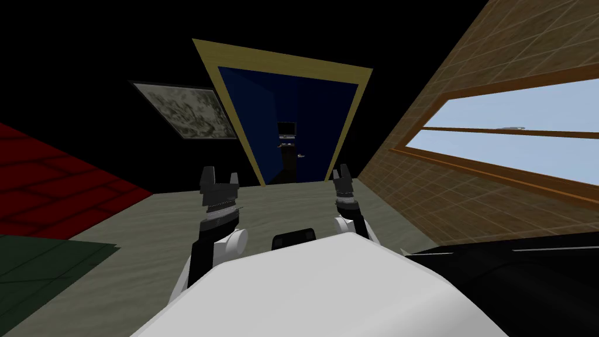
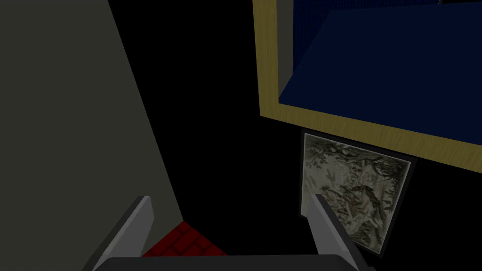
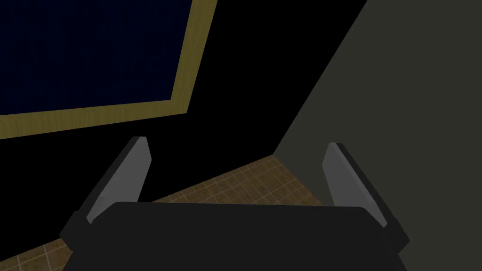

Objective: Push the door open

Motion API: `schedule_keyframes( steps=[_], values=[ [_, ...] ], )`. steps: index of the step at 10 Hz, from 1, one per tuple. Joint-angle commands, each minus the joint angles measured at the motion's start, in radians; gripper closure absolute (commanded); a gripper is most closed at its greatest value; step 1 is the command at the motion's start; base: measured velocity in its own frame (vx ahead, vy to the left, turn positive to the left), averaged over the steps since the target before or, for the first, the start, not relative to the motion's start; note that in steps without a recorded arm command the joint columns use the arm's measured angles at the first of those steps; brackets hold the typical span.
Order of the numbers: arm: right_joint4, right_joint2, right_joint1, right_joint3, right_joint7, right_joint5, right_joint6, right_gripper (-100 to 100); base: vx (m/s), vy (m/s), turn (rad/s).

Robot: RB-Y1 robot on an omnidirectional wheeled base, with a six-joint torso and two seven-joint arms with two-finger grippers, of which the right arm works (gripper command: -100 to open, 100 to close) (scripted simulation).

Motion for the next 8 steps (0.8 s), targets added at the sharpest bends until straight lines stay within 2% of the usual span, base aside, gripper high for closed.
schedule_keyframes(
  steps=[1,7,8],
  values=[
    [0.033,-0.007,-0.012,-0.003,-0.003,-0.001,-0.005,-100,0.166,0.033,0.018],
    [0.16,-0.025,-0.06,-0.013,-0.012,-0.007,-0.024,-100,0.167,-0.017,0.01],
    [0.193,-0.029,-0.072,-0.016,-0.015,-0.008,-0.028,-100,0.133,-0.007,0.011]
  ],
)
